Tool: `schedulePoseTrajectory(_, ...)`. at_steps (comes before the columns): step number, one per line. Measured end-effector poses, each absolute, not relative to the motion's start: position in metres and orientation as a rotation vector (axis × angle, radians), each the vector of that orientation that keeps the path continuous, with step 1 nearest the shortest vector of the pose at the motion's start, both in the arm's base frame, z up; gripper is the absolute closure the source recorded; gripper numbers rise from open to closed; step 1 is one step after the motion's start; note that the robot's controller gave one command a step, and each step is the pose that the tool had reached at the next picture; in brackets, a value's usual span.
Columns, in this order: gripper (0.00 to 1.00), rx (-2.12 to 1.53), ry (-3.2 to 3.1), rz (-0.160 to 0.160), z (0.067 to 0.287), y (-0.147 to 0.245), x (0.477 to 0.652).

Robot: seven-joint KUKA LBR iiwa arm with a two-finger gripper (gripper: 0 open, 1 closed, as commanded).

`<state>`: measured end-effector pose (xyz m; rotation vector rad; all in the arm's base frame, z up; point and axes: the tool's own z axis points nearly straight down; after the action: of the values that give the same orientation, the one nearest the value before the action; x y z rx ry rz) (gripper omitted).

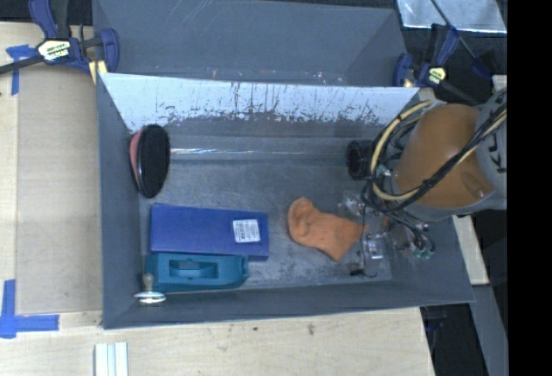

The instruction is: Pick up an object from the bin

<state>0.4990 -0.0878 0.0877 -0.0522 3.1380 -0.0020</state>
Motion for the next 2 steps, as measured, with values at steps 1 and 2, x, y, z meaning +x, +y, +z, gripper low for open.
schedulePoseTrajectory(1, 1.0, -0.067, 3.136, -0.001, 0.0789, -0.0475, 0.5019)
schedulePoseTrajectory(2, 1.0, -0.1, 3.134, -0.002, 0.079, -0.0568, 0.5031)
